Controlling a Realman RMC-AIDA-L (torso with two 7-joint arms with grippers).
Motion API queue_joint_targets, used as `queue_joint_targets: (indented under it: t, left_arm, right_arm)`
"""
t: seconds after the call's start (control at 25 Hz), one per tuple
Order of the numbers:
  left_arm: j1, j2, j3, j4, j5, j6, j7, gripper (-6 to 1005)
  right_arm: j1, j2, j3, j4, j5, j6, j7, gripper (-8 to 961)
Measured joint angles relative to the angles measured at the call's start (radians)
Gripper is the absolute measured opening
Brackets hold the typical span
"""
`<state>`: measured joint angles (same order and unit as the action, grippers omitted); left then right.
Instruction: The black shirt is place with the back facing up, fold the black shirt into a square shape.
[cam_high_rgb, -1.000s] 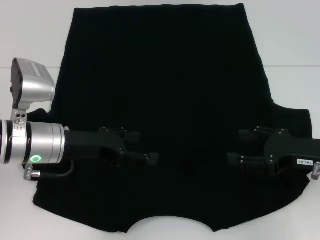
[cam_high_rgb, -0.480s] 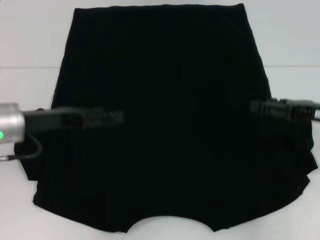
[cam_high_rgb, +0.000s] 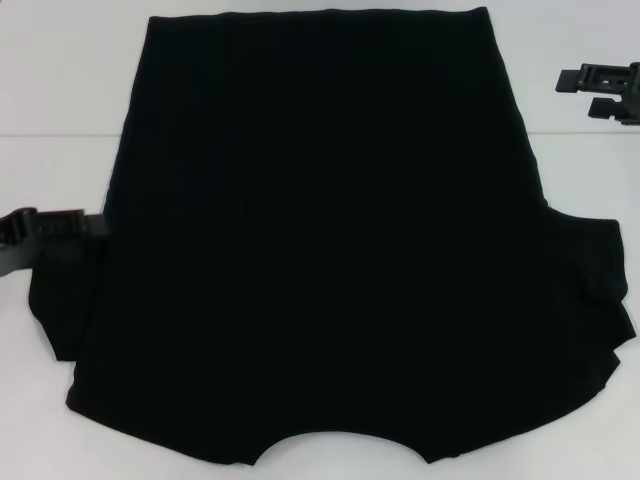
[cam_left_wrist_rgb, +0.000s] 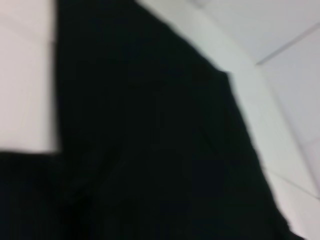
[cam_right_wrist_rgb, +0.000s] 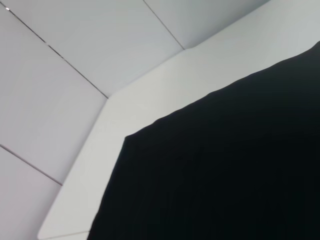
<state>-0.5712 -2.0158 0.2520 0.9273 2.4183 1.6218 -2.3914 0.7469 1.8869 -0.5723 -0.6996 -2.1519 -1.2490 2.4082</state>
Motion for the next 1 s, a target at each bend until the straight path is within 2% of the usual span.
queue_joint_targets:
  t: [0.28,0.48,0.72,1.0]
  left_arm:
    - [0.015,-0.003,-0.011,-0.005,0.084,-0.065,-0.063,621]
    - [0.013,-0.003,-0.013,-0.005,0.160,-0.078,-0.083,592]
    - [0.019,-0.005,-0.015,-0.024,0.204,-0.122,-0.109,499]
    - [0.021,-0.008,-0.016,-0.066,0.247,-0.174,-0.117,477]
  right_arm:
    - [0.009,-0.002,0.000,-0.026,-0.055,-0.012,0.041,849]
    - [0.003,-0.005,0.004,-0.028,-0.055,-0.027,0.042,848]
    - [0.001,-0.005,0.002,-0.028,-0.056,-0.028,0.043,849]
    - [0.000,-0.006,0.000,-0.028,-0.056,-0.027,0.044,849]
